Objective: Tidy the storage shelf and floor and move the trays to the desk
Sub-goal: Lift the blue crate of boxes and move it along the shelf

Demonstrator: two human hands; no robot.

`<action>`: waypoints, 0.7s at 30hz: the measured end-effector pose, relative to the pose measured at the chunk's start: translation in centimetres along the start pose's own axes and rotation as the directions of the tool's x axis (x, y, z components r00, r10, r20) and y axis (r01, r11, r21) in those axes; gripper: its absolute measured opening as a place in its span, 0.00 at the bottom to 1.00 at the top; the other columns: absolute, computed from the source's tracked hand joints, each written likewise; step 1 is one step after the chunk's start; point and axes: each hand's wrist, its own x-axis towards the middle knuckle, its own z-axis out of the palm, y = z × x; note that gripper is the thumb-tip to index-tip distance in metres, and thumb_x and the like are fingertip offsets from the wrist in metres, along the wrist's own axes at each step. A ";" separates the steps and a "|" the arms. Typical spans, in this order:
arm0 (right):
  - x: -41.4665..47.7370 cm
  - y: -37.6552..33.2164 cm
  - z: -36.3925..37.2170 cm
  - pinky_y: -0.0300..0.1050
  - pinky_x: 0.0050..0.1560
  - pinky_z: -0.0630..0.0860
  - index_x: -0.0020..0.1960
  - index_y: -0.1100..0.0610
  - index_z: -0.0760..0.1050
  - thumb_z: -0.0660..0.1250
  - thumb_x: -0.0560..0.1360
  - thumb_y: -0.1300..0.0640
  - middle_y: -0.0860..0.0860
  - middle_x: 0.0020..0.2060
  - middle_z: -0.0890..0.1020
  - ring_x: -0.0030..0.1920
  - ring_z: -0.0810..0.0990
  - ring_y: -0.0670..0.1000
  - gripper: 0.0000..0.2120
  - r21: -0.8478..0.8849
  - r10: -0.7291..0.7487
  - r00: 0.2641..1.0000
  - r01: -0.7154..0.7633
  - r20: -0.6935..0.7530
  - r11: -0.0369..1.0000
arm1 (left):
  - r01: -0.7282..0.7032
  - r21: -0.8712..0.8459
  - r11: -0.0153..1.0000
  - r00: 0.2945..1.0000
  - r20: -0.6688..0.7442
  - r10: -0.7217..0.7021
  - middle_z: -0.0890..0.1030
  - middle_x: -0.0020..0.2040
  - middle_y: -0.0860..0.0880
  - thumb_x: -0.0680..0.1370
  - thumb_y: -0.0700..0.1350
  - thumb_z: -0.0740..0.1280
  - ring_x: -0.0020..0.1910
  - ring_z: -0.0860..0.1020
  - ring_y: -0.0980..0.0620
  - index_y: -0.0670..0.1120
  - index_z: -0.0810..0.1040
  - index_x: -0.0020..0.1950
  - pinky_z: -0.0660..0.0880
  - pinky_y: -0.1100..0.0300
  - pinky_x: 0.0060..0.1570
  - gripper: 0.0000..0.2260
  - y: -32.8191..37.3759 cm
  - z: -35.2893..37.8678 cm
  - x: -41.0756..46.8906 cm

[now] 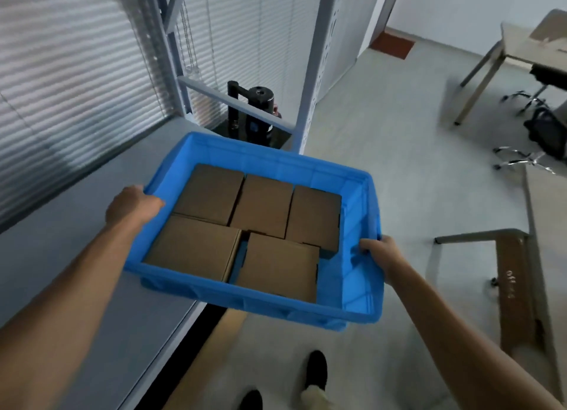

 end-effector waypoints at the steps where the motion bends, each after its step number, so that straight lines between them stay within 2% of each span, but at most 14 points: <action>1: -0.8 0.8 -0.5 0.67 0.50 0.80 0.45 0.63 0.77 0.66 0.65 0.66 0.61 0.41 0.81 0.42 0.82 0.62 0.09 0.005 0.001 1.000 -0.001 -0.021 1.000 | -0.014 -0.026 1.000 1.000 0.013 0.015 0.82 0.44 0.39 0.68 0.50 0.71 0.40 0.81 0.40 0.43 0.79 0.51 0.76 0.54 0.39 0.16 0.2 0.2 -0.6; 4: -3.4 3.5 -3.0 0.66 0.51 0.80 0.44 0.63 0.76 0.64 0.71 0.68 0.61 0.41 0.81 0.42 0.82 0.63 0.04 0.039 0.030 0.995 -0.026 -0.094 0.999 | -0.058 -0.083 0.995 0.997 0.036 0.061 0.82 0.43 0.38 0.64 0.49 0.71 0.41 0.81 0.40 0.42 0.80 0.48 0.79 0.50 0.44 0.16 1.3 1.7 -2.8; 8: -7.0 8.0 -7.9 0.62 0.49 0.81 0.44 0.63 0.77 0.64 0.71 0.69 0.62 0.40 0.82 0.40 0.82 0.63 0.05 0.113 0.113 0.968 -0.090 -0.224 0.990 | -0.176 -0.055 0.983 0.977 0.110 0.181 0.80 0.44 0.38 0.71 0.47 0.72 0.45 0.80 0.38 0.41 0.77 0.48 0.76 0.50 0.45 0.12 4.7 5.0 -6.7; 11: -9.3 11.1 -11.4 0.66 0.49 0.82 0.48 0.65 0.79 0.66 0.65 0.65 0.62 0.40 0.85 0.42 0.84 0.65 0.12 0.156 0.157 0.943 -0.115 -0.294 0.981 | -0.232 -0.079 0.970 0.955 0.173 0.242 0.81 0.46 0.38 0.71 0.47 0.71 0.44 0.80 0.39 0.41 0.77 0.50 0.76 0.51 0.43 0.13 7.1 7.5 -9.5; 13: -11.4 14.1 -14.5 0.67 0.47 0.82 0.47 0.64 0.80 0.67 0.61 0.62 0.60 0.38 0.85 0.41 0.85 0.65 0.15 0.192 0.186 0.918 -0.124 -0.350 0.974 | -0.292 -0.083 0.953 0.925 0.229 0.304 0.80 0.48 0.37 0.71 0.47 0.71 0.46 0.80 0.39 0.42 0.76 0.50 0.77 0.49 0.46 0.12 9.2 9.8 -12.4; 15: -14.2 17.0 -17.2 0.67 0.46 0.82 0.47 0.64 0.80 0.67 0.64 0.63 0.62 0.39 0.85 0.42 0.85 0.66 0.13 0.218 0.218 0.885 -0.137 -0.411 0.966 | -0.349 -0.102 0.932 0.892 0.269 0.363 0.80 0.49 0.38 0.71 0.47 0.71 0.47 0.79 0.38 0.43 0.75 0.50 0.78 0.48 0.49 0.13 11.6 12.2 -15.8; 19: -20.0 23.3 -23.4 0.64 0.46 0.82 0.50 0.65 0.79 0.65 0.70 0.66 0.62 0.42 0.85 0.40 0.84 0.63 0.10 0.304 0.289 0.810 -0.145 -0.510 0.942 | -0.432 -0.156 0.888 0.809 0.368 0.458 0.79 0.44 0.41 0.72 0.47 0.71 0.42 0.78 0.40 0.42 0.76 0.50 0.75 0.51 0.41 0.12 16.0 17.4 -24.0; 21: -22.9 26.9 -26.7 0.63 0.46 0.82 0.51 0.66 0.78 0.65 0.71 0.66 0.63 0.42 0.84 0.40 0.84 0.63 0.10 0.344 0.325 0.777 -0.149 -0.539 0.927 | -0.458 -0.182 0.870 0.773 0.402 0.491 0.80 0.43 0.40 0.70 0.47 0.72 0.42 0.79 0.40 0.41 0.77 0.48 0.77 0.48 0.43 0.13 18.0 20.3 -28.5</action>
